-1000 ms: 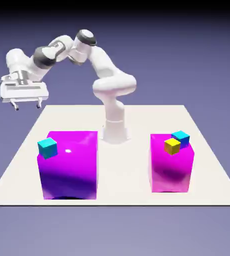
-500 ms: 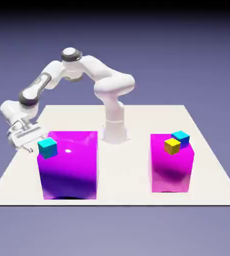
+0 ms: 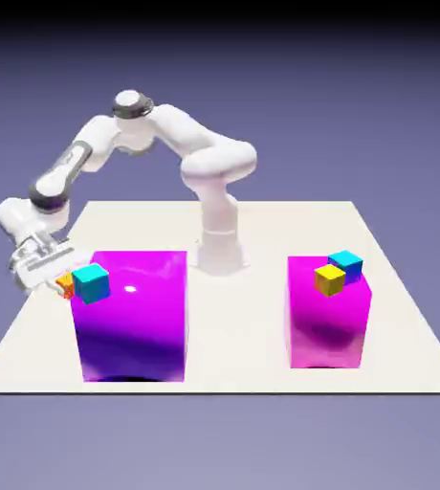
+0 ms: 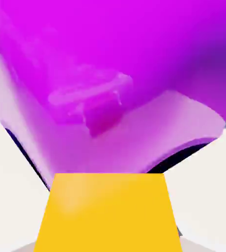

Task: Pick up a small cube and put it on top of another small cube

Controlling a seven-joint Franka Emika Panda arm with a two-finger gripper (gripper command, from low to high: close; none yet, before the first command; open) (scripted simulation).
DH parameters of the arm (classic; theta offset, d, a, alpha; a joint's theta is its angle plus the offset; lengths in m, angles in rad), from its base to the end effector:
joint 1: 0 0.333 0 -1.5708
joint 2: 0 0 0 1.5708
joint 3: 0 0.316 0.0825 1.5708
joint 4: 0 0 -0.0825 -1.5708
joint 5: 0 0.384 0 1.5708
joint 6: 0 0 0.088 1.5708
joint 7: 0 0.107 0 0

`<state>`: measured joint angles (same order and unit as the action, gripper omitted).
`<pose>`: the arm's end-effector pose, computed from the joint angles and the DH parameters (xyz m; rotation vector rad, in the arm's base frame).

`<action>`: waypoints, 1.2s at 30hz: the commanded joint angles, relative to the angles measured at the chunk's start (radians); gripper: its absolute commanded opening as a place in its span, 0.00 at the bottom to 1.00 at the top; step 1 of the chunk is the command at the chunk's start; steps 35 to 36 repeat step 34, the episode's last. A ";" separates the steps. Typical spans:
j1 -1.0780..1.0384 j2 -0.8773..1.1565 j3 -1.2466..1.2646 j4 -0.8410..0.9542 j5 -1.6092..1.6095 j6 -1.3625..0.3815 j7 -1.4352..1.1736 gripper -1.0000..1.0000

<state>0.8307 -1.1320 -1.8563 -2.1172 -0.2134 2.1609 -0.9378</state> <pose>0.2873 -0.4595 0.2223 -2.3253 -0.0306 -0.8169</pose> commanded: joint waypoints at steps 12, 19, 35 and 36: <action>0.384 0.273 0.350 -0.145 0.397 0.341 0.271 0.00; 0.638 0.295 0.533 -0.345 0.485 0.418 0.260 0.00; 0.940 0.284 0.476 -0.457 0.517 0.577 0.183 1.00; 0.940 0.284 0.476 -0.457 0.517 0.577 0.183 1.00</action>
